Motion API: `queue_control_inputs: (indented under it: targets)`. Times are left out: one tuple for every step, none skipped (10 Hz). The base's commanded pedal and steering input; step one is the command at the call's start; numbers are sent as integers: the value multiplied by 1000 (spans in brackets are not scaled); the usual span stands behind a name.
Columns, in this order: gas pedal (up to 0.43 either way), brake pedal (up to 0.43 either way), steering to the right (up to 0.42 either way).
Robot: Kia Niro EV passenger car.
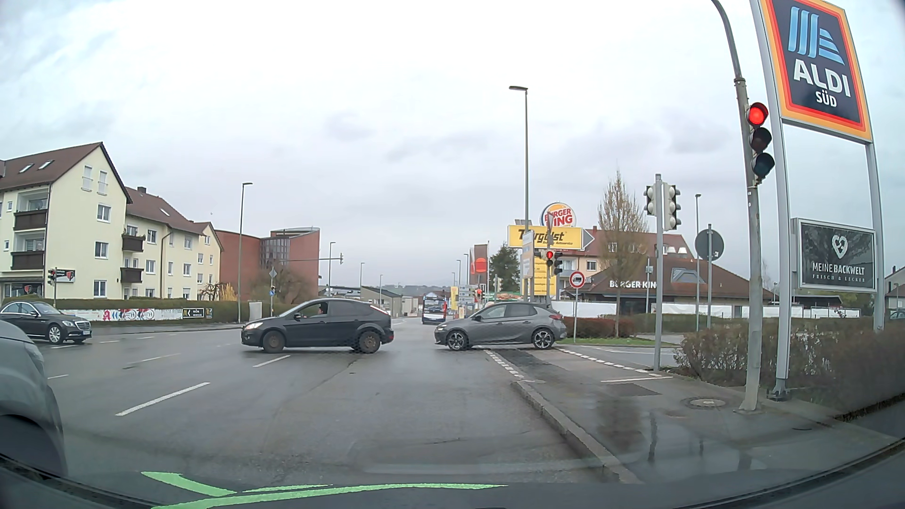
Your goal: Follow the waypoints while adhering to traffic rules and regulations
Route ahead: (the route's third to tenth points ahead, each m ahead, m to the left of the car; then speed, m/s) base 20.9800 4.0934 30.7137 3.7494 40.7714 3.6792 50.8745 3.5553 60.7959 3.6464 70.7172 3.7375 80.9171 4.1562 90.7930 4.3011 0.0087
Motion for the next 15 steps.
queue_control_inputs:
  targets:
    - [0,341,1]
    - [0,348,0]
    - [0,341,0]
    - [0,341,0]
    - [0,348,0]
    - [0,341,0]
    - [0,341,0]
    - [0,341,0]
    - [0,348,0]
    - [0,341,0]
    - [0,341,1]
    - [0,341,0]
    - [0,348,0]
    - [0,348,0]
    - [0,348,1]
